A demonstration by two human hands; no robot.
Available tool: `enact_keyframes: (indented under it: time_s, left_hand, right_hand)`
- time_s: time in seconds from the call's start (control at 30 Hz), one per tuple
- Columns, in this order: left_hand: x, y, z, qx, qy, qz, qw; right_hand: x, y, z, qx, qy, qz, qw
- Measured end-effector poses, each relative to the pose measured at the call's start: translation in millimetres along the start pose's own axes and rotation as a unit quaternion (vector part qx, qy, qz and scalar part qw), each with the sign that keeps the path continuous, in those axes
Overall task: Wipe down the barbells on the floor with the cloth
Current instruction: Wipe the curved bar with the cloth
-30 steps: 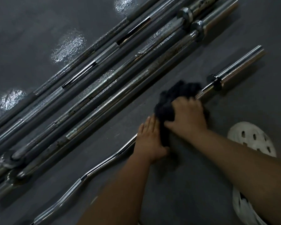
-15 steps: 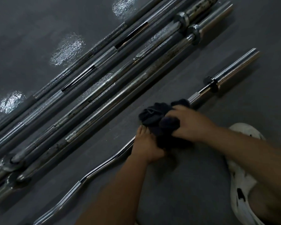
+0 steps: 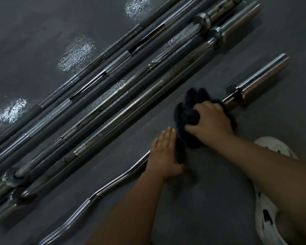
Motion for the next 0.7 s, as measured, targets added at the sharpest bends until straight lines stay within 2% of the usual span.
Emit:
enact_keyframes:
  time_s: [0.07,0.1,0.13,0.2,0.27,0.33,0.43,0.47,0.5,0.6,0.7]
  left_hand:
    - [-1.4,1.8,-1.1,-0.005,-0.002,-0.001,1.0]
    - [-1.9,2.6,-1.9,-0.012,-0.005,-0.006,1.0]
    - [-1.9,3.2,-2.0,-0.013,-0.005,-0.011,1.0]
    - [0.1,2.1,-2.5,-0.005,-0.001,-0.017,1.0]
    - [2.0,1.3,-3.4,-0.004,-0.004,-0.017,1.0]
    - [1.1,2.0,-2.8,0.0,-0.001,-0.005,1.0]
    - [-1.8,3.4,-2.9,-0.015,-0.007,0.01,1.0]
    - [-2.2,3.0,-3.4,-0.03,-0.011,0.008,0.999]
    - [-2.4,3.3,-3.7,-0.042,-0.013,0.001,0.999]
    - [-2.9,-1.3,-1.8,-0.05,-0.002,0.005,0.999]
    - [-2.2,-5.1,-0.3,-0.045,-0.002,0.005,0.999]
  right_hand:
    - [3.1,5.7,-0.3,-0.067,0.025,0.088,0.993]
    - [-4.0,11.8,-9.2,-0.091,0.007,0.106,0.99]
    - [-17.1,18.7,-21.4,-0.077,-0.018,0.083,0.993]
    - [-35.1,30.6,-41.5,0.061,-0.048,0.008,0.997]
    - [-21.6,23.5,-33.3,0.16,-0.005,-0.007,0.987]
    - [10.7,3.1,-9.1,0.113,0.039,0.0,0.993]
    - [24.4,5.9,16.8,0.002,0.074,0.094,0.993]
    - [14.8,10.3,10.3,-0.011,0.069,0.102,0.992]
    - [1.7,13.8,-2.6,-0.003,0.059,0.091,0.994]
    - [-25.5,15.2,-43.8,0.102,0.017,-0.014,0.995]
    - [12.6,-21.5,-24.9,0.066,0.013,-0.017,0.998]
Point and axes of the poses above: each hand's wrist, its own x-axis away from the middle knuckle, its own y-axis out of the back of the hand, z = x × y, the point moved 4 cm from there along -x, towards the middle knuckle, and after that the axes turned 15 degrees about -z, right-handed, at the moved point
